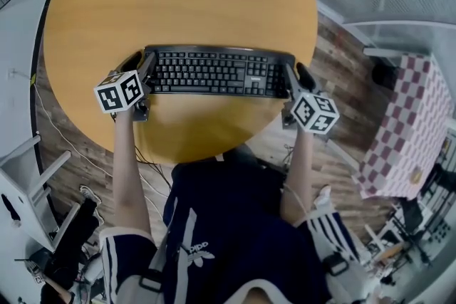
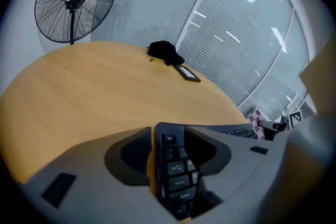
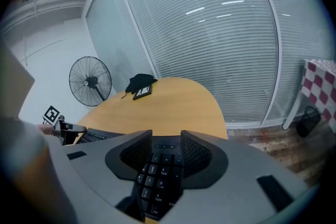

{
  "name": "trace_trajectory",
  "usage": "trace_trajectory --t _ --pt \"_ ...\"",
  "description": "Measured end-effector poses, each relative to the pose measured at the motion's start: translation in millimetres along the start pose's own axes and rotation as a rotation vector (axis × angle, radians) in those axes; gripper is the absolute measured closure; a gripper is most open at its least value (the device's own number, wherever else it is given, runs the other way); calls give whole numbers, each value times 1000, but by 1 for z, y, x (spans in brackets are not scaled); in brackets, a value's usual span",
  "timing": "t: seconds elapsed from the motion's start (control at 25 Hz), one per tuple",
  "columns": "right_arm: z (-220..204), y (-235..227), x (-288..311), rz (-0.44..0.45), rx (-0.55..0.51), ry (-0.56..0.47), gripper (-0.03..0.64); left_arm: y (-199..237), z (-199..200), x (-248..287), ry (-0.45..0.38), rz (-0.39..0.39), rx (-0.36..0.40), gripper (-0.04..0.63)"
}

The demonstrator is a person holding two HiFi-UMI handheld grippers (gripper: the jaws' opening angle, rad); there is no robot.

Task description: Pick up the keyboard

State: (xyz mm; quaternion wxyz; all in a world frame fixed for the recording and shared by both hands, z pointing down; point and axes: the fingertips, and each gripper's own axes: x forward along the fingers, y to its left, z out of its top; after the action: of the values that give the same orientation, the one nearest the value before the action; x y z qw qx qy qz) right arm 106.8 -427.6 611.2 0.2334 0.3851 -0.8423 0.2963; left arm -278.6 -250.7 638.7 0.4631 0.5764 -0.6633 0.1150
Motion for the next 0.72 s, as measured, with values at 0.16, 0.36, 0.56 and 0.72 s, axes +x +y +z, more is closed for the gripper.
trace_trajectory --t 0.16,0.36,0.56,0.72 --pt "-9 -13 11 -20 11 43 462 -1 -2 5 11 -10 -7 416" --pt "-20 -25 25 -14 73 100 445 -1 -7 11 30 -30 -21 409" --pt "-27 -26 33 0 85 142 445 -2 -8 14 35 -57 -55 410" --pt "-23 -24 33 23 92 145 445 -2 -8 14 35 -71 -83 410"
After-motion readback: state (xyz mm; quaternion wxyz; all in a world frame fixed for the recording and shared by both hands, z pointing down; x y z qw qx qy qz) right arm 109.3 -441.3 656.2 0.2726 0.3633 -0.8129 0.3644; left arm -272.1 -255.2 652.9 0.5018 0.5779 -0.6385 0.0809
